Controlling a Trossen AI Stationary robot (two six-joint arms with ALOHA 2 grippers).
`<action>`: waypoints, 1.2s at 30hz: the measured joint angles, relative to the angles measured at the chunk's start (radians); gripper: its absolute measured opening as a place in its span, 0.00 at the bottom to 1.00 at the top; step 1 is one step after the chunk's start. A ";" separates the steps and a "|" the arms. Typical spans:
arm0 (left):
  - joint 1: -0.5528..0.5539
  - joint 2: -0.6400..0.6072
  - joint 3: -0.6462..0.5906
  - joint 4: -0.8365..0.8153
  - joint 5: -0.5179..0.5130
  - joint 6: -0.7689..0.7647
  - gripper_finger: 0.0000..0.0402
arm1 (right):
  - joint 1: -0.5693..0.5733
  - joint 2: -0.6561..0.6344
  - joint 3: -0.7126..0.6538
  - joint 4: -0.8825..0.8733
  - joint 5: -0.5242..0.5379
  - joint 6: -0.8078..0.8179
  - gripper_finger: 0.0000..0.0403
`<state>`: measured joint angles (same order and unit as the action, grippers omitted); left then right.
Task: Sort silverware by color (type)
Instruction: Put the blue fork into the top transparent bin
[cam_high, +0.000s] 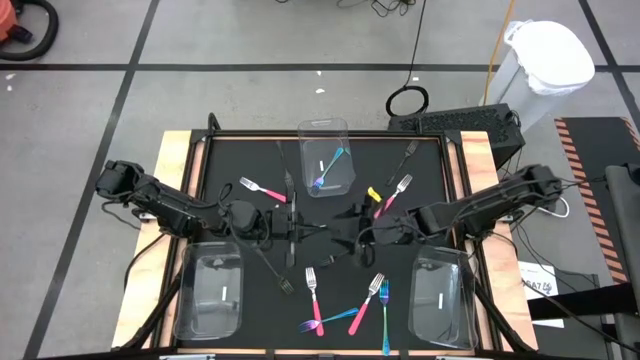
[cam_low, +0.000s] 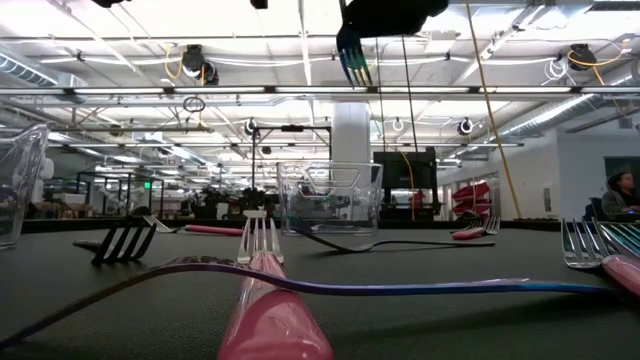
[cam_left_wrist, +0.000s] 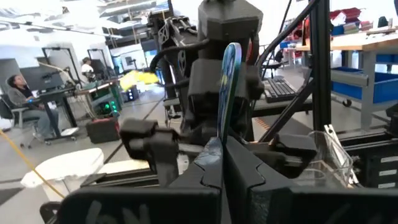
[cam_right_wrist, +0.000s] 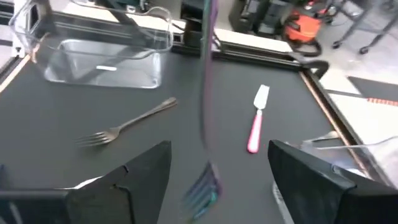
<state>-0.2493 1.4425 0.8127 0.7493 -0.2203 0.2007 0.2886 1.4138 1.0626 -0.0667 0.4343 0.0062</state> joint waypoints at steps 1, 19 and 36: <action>0.002 0.000 0.000 -0.001 0.000 -0.004 0.00 | 0.005 -0.006 0.000 -0.007 0.014 0.000 0.66; 0.077 0.000 0.000 -0.075 0.090 -0.168 0.00 | 0.021 -0.065 -0.001 -0.103 0.039 0.032 0.66; 0.177 0.000 0.000 -0.095 0.189 -0.223 0.00 | 0.110 -0.228 -0.001 -0.337 0.040 0.177 0.66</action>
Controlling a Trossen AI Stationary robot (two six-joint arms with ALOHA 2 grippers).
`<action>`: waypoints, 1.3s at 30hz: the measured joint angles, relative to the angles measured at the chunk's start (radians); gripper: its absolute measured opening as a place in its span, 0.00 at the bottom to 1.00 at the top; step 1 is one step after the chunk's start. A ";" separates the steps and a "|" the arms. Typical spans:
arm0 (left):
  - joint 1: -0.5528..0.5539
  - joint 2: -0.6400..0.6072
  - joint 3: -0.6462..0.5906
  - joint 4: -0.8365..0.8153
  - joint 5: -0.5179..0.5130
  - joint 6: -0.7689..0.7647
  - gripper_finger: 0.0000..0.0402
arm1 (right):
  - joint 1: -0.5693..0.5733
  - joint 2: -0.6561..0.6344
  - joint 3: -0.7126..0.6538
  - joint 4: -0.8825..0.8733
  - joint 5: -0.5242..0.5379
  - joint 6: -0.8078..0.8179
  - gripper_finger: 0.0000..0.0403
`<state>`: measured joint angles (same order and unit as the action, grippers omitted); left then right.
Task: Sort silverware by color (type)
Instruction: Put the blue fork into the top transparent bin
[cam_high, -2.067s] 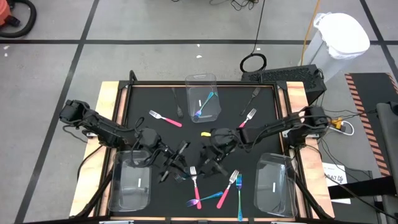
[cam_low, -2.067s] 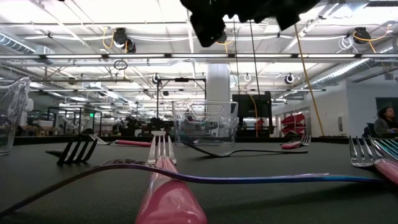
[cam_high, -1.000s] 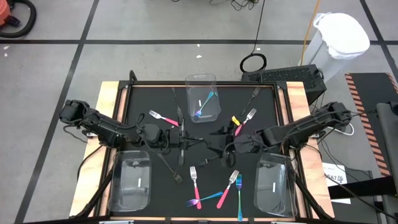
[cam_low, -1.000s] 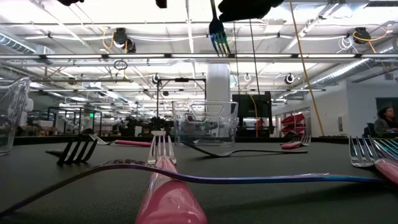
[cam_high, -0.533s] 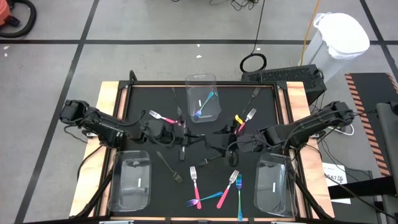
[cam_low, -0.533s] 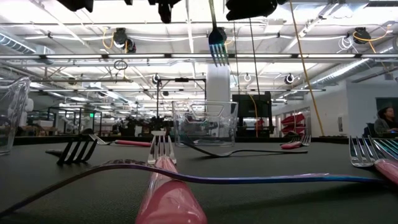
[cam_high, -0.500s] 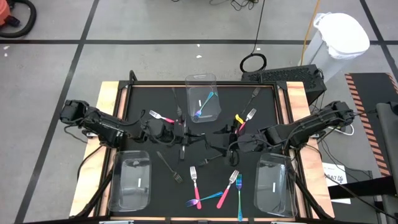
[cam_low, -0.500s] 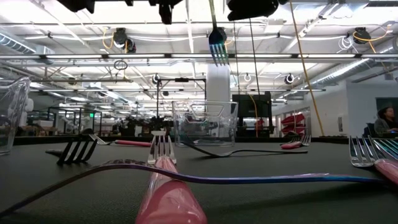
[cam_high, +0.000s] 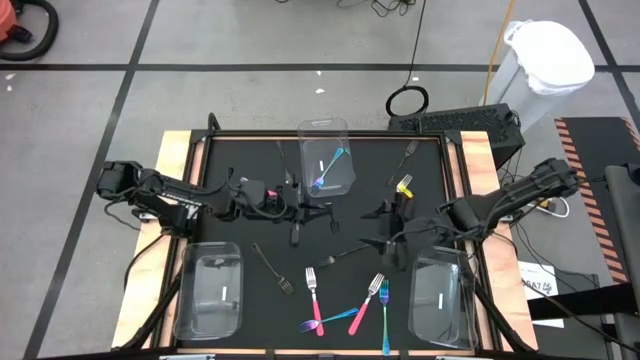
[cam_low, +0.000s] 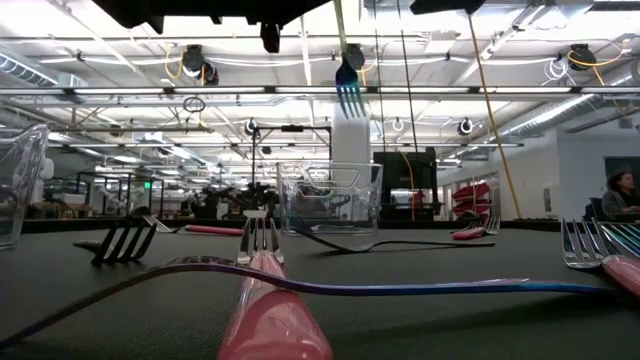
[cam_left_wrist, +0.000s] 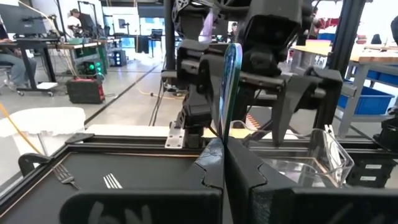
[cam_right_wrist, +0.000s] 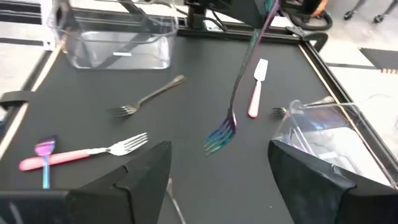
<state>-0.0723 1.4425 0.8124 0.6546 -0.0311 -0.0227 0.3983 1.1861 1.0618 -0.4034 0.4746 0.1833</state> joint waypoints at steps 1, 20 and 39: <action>0.001 0.000 0.000 0.000 -0.003 0.000 0.00 | 0.009 -0.004 0.000 0.000 0.000 0.000 0.66; 0.090 0.000 0.000 0.041 -0.008 -0.024 0.00 | 0.055 -0.012 0.000 0.001 0.000 -0.019 0.66; 0.392 -0.001 0.158 -0.161 0.226 -0.124 0.00 | 0.055 -0.012 0.000 -0.128 -0.007 0.021 0.66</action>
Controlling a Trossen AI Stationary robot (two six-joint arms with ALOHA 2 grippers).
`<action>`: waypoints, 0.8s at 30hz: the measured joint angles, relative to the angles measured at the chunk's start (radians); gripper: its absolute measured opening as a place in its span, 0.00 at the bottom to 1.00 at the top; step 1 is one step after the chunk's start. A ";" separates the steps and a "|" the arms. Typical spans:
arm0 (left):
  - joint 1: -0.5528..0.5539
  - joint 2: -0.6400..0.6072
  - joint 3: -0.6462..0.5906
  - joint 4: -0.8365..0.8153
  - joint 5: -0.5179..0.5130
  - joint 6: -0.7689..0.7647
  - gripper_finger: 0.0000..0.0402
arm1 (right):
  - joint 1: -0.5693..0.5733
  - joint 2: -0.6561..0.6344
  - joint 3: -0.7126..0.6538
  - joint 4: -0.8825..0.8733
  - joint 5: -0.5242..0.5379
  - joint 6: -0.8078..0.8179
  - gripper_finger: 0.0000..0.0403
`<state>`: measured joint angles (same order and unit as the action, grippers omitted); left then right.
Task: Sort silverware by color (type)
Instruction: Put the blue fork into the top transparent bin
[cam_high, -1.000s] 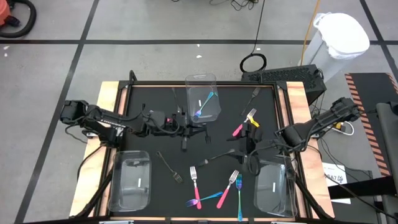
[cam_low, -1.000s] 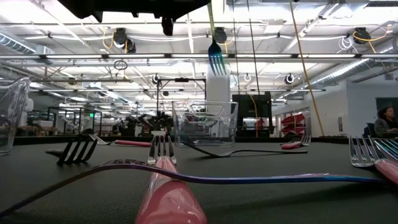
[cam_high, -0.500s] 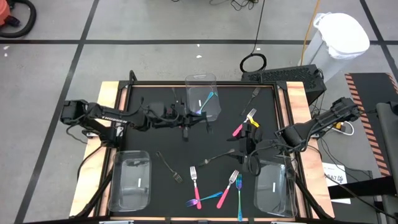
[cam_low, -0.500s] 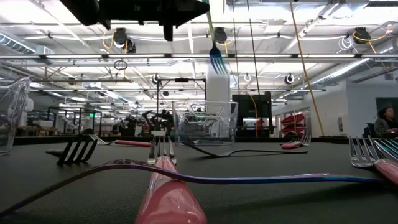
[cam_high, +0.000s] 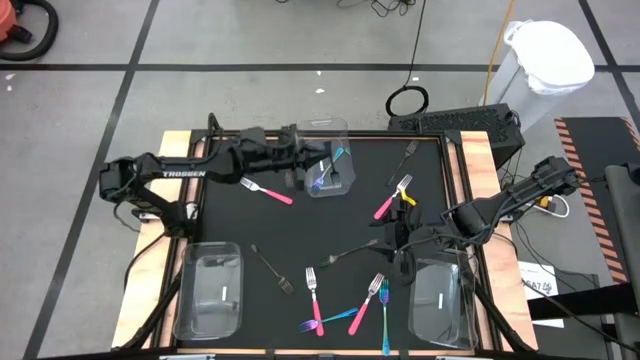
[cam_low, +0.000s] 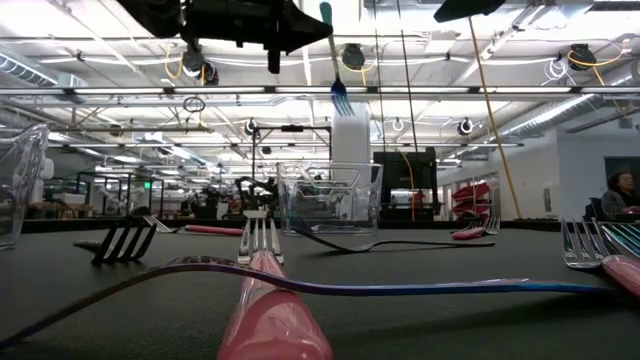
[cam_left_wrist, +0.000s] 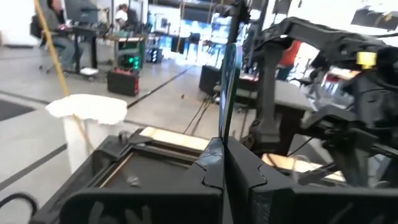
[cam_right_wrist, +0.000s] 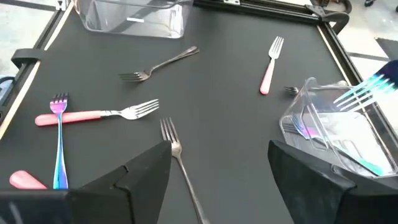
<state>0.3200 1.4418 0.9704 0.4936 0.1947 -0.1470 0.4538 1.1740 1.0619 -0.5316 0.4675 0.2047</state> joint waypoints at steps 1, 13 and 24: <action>0.011 0.000 0.009 -0.018 0.000 0.003 0.00 | 0.000 0.000 0.000 0.000 0.000 0.000 0.66; 0.125 0.010 0.014 -0.030 0.063 -0.006 0.00 | 0.000 0.000 0.000 -0.003 0.000 -0.014 0.66; 0.177 0.045 0.016 -0.026 0.119 -0.027 0.00 | 0.000 0.000 0.000 -0.016 0.000 0.003 0.66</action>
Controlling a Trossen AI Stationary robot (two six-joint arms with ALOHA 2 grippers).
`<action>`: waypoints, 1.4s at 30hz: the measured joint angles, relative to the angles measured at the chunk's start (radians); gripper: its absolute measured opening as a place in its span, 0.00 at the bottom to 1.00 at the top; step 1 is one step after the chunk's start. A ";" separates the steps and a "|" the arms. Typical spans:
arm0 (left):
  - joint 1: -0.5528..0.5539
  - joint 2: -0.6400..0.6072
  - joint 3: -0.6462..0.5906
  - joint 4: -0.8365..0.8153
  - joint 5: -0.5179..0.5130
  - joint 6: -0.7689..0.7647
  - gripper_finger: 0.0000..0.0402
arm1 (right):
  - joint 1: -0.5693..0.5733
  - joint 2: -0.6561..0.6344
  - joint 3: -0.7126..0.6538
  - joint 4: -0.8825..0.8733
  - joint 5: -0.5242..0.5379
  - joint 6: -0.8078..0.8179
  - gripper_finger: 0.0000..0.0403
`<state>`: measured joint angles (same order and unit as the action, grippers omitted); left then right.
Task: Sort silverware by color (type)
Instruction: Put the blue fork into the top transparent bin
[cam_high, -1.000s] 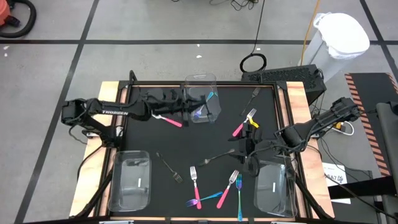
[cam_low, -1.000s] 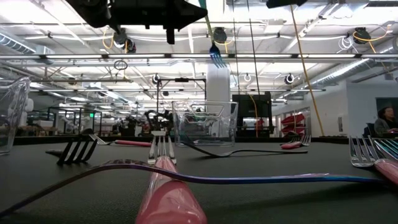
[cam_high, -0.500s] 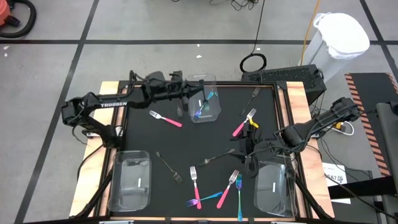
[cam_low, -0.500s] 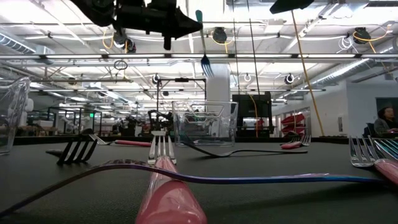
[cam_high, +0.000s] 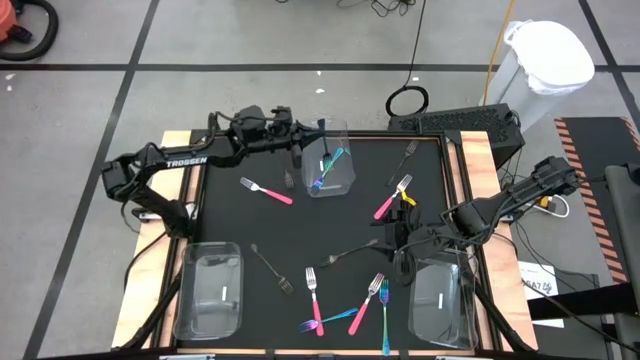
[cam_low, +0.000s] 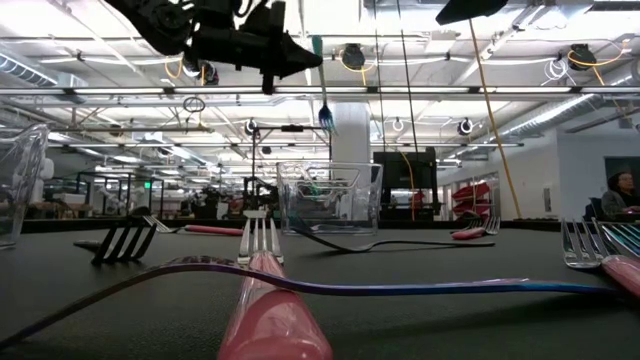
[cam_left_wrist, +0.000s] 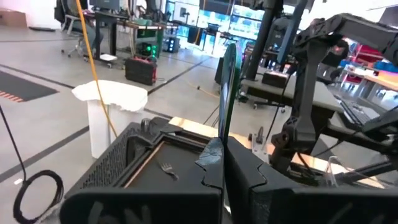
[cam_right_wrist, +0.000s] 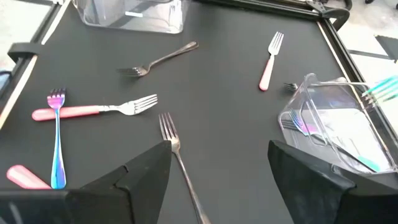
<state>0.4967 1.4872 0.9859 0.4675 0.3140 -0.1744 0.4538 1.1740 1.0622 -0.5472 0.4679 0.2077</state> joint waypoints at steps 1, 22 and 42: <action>0.002 0.005 -0.001 -0.008 0.001 -0.001 0.00 | 0.000 0.000 0.000 0.000 0.000 0.000 0.66; 0.019 0.171 -0.002 0.093 0.041 -0.052 0.00 | 0.000 0.000 0.000 -0.005 -0.001 -0.002 0.66; 0.032 0.179 -0.003 -0.012 0.048 -0.017 0.00 | 0.000 0.000 0.000 -0.034 -0.001 0.016 0.66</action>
<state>0.5285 1.6658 0.9830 0.4551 0.3621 -0.1919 0.4534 1.1740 1.0622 -0.5816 0.4667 0.2234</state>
